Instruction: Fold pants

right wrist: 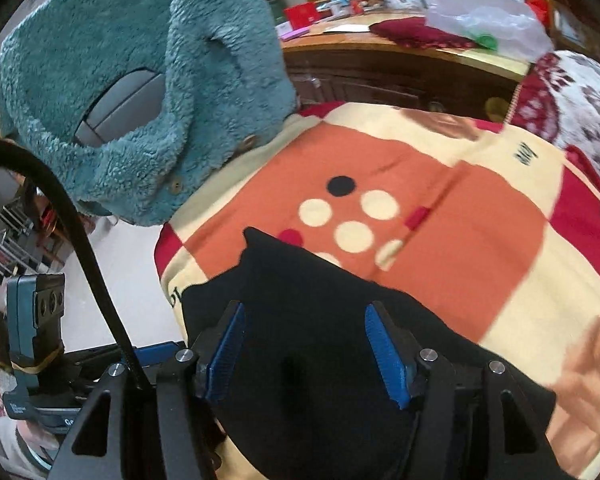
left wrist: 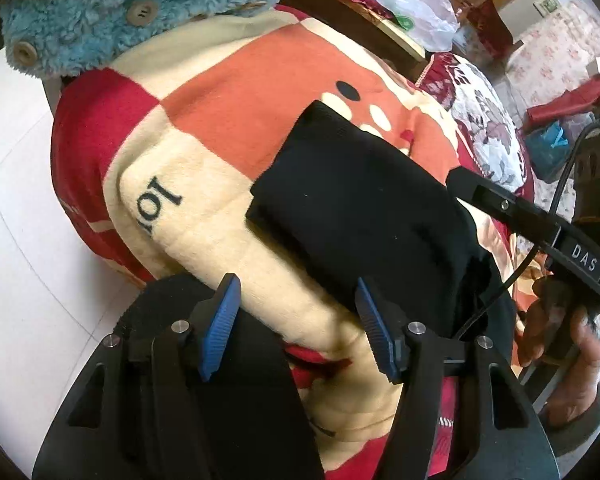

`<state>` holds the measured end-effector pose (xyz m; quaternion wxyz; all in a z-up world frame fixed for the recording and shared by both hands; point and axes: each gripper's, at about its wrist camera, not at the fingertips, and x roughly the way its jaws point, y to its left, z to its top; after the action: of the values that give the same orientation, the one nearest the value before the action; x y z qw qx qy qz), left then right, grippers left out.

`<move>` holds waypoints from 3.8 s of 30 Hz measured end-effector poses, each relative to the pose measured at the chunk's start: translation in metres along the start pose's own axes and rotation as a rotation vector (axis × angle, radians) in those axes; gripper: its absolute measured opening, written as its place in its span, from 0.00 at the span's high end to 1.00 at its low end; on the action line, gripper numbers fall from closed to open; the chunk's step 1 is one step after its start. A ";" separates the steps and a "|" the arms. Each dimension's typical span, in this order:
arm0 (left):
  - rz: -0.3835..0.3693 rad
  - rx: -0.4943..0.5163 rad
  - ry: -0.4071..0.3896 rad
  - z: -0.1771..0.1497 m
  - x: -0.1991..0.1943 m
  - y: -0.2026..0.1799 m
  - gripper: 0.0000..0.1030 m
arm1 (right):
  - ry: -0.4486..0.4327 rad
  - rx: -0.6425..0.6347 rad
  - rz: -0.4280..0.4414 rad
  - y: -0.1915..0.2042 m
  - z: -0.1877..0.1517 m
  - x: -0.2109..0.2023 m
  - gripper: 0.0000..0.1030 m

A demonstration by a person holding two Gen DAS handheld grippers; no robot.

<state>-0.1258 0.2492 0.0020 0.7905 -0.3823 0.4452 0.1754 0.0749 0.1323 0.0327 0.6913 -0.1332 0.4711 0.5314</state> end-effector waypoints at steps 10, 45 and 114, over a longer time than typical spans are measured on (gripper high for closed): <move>-0.081 -0.069 0.007 0.001 0.001 0.015 0.42 | 0.034 -0.033 0.005 0.011 0.015 0.020 0.41; -0.219 -0.096 -0.065 0.013 0.020 0.004 0.54 | 0.214 -0.352 -0.002 0.042 0.050 0.110 0.79; -0.135 0.674 -0.037 -0.048 0.018 -0.225 0.54 | -0.253 0.420 0.009 -0.109 -0.189 -0.183 0.46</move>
<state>-0.0039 0.0660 0.0729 0.8902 -0.1249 0.4372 -0.0275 0.0741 -0.1524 0.0448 0.7550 0.0828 0.4817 0.4373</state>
